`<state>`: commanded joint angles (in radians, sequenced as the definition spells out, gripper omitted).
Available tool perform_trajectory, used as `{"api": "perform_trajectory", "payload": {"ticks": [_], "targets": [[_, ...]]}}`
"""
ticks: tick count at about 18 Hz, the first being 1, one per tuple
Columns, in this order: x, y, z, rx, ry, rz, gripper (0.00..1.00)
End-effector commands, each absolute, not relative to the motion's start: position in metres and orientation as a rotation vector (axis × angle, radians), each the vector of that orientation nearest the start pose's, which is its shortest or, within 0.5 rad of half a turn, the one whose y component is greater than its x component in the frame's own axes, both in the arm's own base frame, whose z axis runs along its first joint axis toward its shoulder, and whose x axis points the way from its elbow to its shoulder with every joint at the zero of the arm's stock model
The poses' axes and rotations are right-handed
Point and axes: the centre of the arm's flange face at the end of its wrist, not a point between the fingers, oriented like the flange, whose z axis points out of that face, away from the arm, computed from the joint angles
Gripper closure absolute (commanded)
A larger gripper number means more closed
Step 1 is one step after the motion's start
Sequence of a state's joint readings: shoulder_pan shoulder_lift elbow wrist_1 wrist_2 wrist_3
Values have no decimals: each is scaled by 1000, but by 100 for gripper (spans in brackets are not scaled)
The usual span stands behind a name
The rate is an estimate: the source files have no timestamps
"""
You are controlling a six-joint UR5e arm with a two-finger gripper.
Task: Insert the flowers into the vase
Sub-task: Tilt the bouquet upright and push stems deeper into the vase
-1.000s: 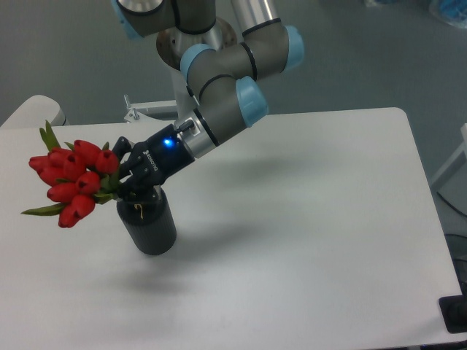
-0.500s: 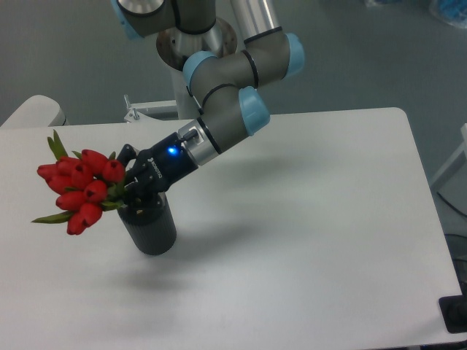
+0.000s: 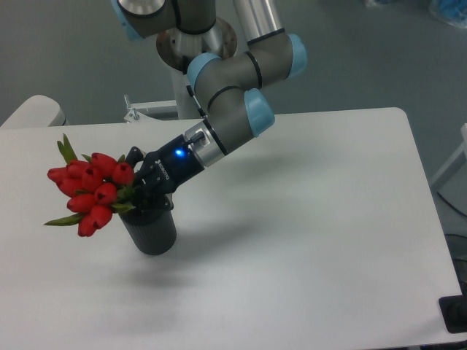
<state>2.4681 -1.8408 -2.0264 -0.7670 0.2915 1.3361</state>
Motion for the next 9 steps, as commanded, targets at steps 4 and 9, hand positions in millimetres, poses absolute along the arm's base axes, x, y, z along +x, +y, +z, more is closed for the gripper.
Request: {"api": "perform_trajectory", "payload": {"ticks": [4, 9], "targets": [[-258, 495, 291, -1841, 462, -551, 74], [-265, 491, 291, -1843, 448, -539, 58]]}}
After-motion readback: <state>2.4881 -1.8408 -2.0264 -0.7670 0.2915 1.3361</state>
